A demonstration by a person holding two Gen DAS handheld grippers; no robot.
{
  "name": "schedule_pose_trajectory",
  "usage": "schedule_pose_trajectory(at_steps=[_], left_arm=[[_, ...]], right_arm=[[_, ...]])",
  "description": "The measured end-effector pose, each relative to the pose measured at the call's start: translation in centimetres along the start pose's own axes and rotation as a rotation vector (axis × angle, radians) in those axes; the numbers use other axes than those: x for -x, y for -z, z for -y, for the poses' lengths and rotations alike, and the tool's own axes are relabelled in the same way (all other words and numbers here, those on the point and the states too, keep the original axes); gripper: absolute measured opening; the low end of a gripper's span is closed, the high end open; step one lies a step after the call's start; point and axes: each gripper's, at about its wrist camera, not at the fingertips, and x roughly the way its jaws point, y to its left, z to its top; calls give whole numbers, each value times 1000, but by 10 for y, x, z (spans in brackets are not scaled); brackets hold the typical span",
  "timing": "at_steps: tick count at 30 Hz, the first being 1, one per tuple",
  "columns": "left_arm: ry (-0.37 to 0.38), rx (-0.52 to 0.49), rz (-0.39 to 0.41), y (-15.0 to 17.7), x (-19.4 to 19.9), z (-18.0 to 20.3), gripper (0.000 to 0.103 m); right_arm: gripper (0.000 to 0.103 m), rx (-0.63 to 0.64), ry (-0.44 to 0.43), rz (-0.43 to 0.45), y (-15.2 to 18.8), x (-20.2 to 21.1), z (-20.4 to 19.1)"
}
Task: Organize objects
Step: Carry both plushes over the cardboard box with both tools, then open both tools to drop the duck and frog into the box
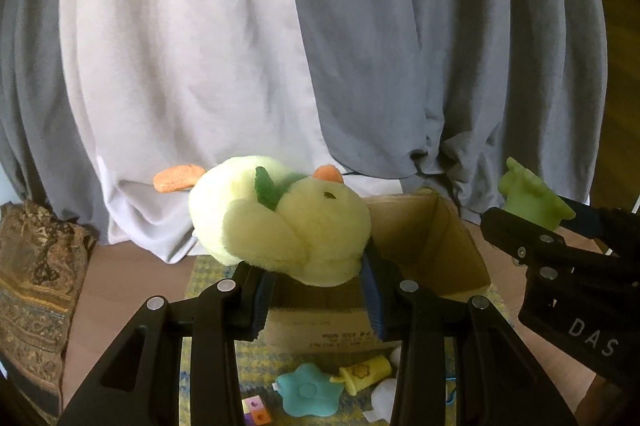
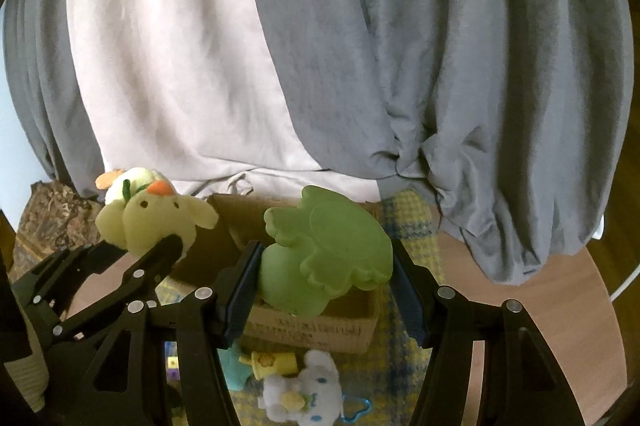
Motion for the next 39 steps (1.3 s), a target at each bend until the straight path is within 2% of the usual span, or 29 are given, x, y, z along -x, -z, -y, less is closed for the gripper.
schedule_pose_trajectory(at_steps=[10,23,25,27,29,32,39], left_arm=[[76,14,-77,-16,-38,-6,39],[78,5,-147,-14,-62,-8,45],[78,-3,-145,-13,-62,-7,52],[63,-9,-134,-12,-59,-6,63],[57,-14,-126,-11,-57,-5,72],[29,-15,-123,-9,-54,-6,87],[-19,18,-123,-1,-45,-18,93]], right_arm=[[61,-27,-4,-73,-26,-38,4],[62,-19,-15,-146,-36,-69,0],[64,-21,-18,-153,-36,-71,1],[85,-29,-9,-150,-36,-70,4],[91,-39,-4,-133,-36,-67,6],[94,-48,8,-133,-36,-66,9],[95,-78,16,-126,-28,-56,11]])
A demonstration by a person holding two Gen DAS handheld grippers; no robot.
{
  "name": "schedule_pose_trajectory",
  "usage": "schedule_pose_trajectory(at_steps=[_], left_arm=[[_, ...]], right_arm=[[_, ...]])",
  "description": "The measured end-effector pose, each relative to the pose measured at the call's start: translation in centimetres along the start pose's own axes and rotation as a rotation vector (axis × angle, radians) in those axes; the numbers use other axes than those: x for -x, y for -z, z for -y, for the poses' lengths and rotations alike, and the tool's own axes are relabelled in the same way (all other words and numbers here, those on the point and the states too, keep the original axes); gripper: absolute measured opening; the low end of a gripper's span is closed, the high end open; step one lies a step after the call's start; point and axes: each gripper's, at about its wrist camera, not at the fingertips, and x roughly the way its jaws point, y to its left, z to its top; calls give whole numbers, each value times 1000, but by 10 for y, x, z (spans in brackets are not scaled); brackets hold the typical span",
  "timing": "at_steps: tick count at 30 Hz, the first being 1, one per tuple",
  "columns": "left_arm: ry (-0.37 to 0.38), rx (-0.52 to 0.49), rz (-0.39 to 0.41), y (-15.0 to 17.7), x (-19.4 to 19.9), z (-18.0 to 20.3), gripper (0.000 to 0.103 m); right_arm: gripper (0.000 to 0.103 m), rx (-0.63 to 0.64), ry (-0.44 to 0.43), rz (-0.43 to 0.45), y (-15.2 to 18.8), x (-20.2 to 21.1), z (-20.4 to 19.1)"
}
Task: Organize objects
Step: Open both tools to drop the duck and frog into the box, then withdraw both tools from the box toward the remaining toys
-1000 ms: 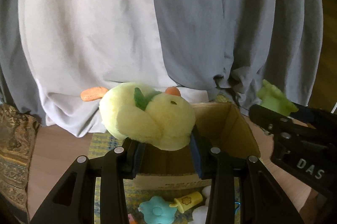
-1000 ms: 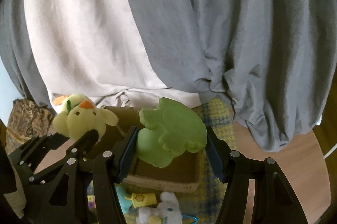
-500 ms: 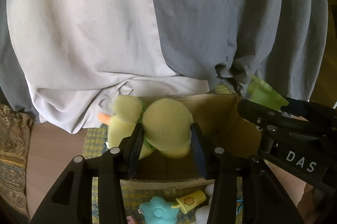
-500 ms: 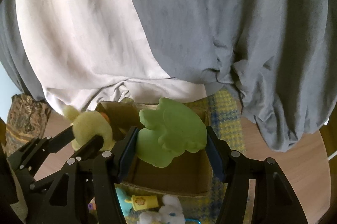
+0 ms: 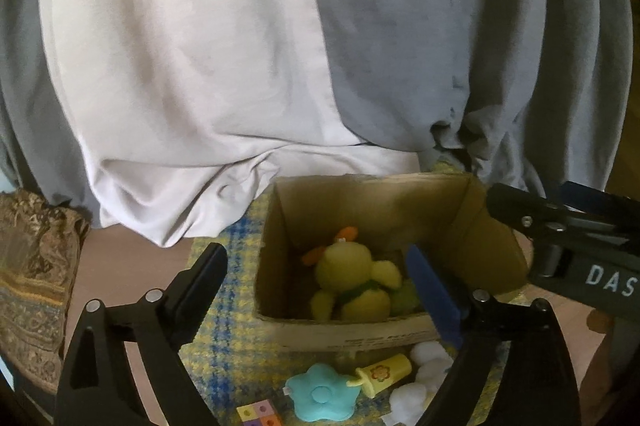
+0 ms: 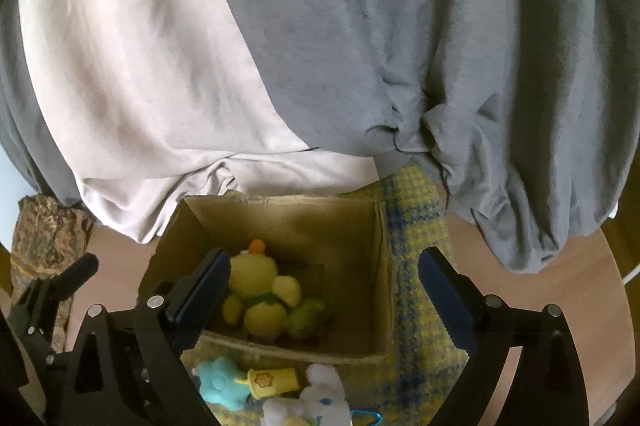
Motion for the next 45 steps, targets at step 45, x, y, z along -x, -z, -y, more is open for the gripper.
schedule_pose_trajectory(at_steps=[45], left_arm=[[-183,49,29,122,58,-42,102]], right_arm=[[98,-12,-1,-11,111,50,-15]])
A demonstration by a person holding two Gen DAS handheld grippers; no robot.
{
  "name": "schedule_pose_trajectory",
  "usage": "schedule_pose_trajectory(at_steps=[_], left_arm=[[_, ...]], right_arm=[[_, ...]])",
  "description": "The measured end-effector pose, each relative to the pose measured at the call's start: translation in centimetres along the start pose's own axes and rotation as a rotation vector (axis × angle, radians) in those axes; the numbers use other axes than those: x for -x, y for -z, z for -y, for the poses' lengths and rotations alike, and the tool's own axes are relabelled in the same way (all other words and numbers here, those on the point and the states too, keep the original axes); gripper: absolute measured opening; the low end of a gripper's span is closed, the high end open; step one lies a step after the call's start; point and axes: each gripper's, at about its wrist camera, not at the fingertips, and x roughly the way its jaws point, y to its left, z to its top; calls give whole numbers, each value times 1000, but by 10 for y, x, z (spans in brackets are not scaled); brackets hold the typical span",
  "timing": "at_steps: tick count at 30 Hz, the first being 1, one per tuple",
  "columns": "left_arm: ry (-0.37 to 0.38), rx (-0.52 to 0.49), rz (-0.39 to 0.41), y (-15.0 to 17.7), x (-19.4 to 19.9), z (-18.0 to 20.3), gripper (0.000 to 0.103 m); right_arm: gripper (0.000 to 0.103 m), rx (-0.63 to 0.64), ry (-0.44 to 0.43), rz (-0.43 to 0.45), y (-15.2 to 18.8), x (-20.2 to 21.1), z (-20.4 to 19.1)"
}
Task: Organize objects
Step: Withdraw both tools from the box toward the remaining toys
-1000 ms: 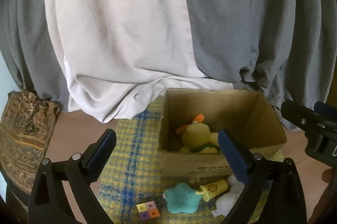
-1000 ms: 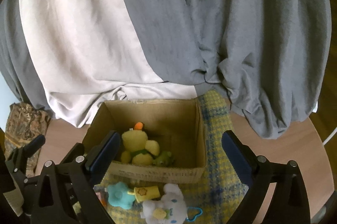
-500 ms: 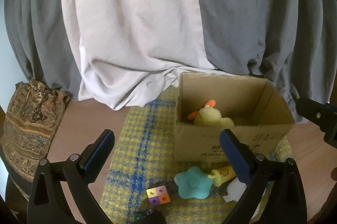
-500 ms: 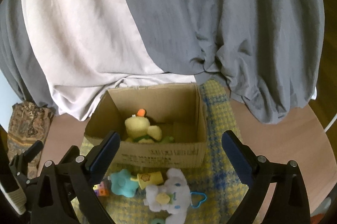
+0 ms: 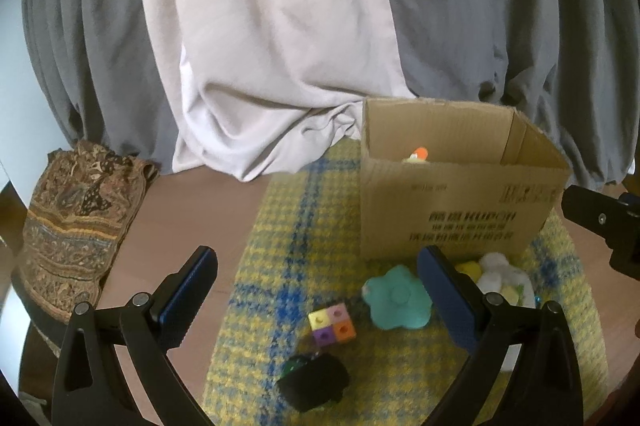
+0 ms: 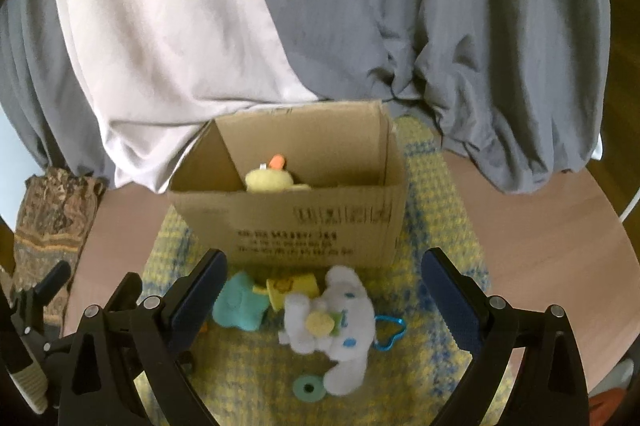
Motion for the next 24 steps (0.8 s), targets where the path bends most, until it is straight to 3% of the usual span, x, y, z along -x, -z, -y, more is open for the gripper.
schedule_pose_trajectory(at_steps=[24], left_arm=[[-30,27,-95,73,-17,-25,102]], right_arm=[[98,45,-11,-115,65,-25,-24]])
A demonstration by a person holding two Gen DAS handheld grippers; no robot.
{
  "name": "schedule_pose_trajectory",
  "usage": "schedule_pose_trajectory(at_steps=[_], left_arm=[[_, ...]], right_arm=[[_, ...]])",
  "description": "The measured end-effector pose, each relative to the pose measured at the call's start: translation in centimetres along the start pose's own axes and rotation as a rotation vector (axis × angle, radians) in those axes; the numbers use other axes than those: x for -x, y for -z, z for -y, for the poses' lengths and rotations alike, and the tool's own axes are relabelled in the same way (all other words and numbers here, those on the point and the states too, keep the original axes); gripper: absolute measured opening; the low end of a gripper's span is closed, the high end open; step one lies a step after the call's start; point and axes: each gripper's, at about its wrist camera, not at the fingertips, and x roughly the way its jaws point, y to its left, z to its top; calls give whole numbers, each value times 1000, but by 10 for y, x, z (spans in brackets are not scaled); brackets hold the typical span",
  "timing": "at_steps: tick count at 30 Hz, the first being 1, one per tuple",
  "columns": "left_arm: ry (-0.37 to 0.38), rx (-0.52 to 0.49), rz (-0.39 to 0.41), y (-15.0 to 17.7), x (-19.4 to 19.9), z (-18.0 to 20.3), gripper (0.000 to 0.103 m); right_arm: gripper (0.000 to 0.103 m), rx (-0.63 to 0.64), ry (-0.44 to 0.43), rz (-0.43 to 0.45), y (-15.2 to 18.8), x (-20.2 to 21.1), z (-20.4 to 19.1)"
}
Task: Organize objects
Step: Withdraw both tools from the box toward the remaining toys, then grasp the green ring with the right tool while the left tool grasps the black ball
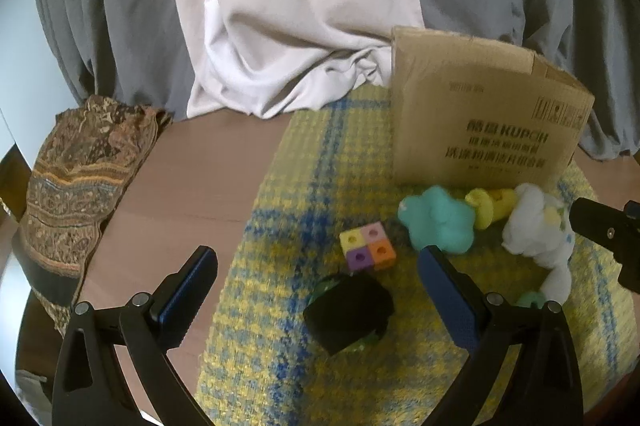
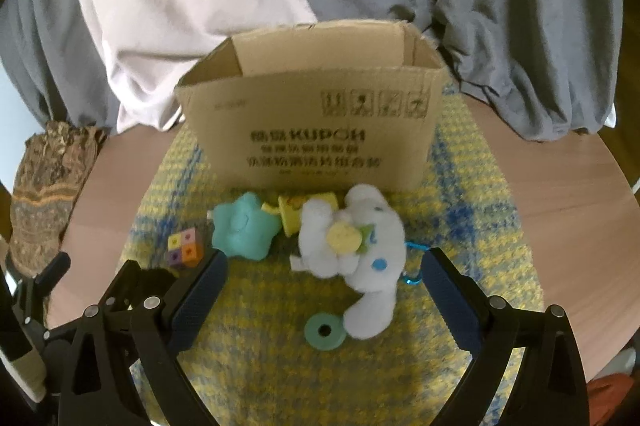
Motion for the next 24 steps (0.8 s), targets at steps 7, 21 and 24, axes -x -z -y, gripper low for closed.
schedule_pose_trajectory(at_steps=[7,21,24], left_arm=[[21,6,-37,17,-12,-4,102],[59,-32,-99,35,-37,7,102],[58,-35,-110,37,-42,8,102]], right_arm=[[97,38,-8,-39,19,-15,-12],[77,51,-18,-120,46,-45,-16],[74,49,-27,-149,51,-55,-15]])
